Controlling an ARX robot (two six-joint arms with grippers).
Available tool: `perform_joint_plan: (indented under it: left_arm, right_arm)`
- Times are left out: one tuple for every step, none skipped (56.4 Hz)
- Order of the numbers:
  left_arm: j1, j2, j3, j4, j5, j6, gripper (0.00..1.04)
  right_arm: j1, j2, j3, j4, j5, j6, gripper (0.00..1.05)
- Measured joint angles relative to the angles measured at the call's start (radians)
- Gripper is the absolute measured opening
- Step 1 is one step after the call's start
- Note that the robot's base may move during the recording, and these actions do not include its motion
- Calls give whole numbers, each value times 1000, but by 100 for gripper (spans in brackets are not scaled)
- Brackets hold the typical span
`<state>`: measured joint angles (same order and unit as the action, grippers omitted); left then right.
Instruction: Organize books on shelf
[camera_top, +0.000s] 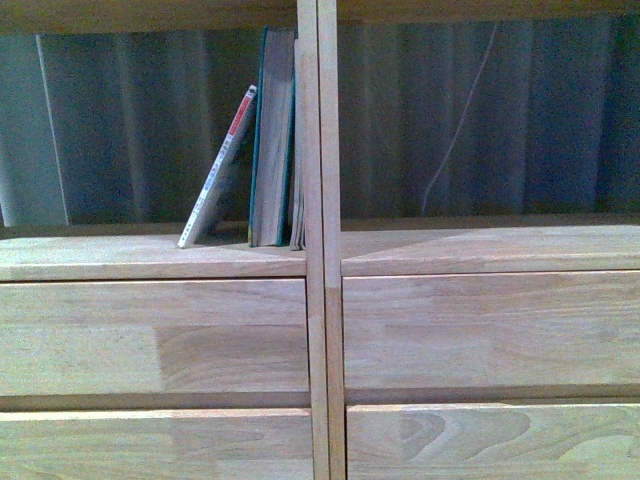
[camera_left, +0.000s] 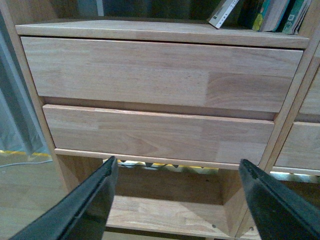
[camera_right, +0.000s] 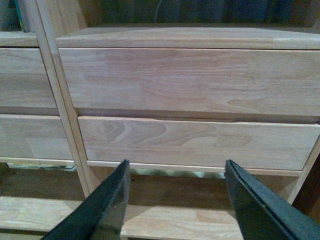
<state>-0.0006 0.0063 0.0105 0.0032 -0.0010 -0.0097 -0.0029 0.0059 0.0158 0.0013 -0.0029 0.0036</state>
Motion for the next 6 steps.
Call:
perform_joint_plan:
  left_arm:
    - [0,0,0,0,0,0,89]
    - [0,0,0,0,0,0,92]
    - [0,0,0,0,0,0,96]
    - [0,0,0,0,0,0,97]
    - [0,0,0,0,0,2,99]
    - [0,0,0,0,0,2,99]
  right_arm:
    - [0,0,0,0,0,0,79]
    - [0,0,0,0,0,0,83]
    - [0,0,0,0,0,0,84]
    - [0,0,0,0,0,0,87]
    - [0,0,0,0,0,0,91]
    - [0,0,0,0,0,0,96]
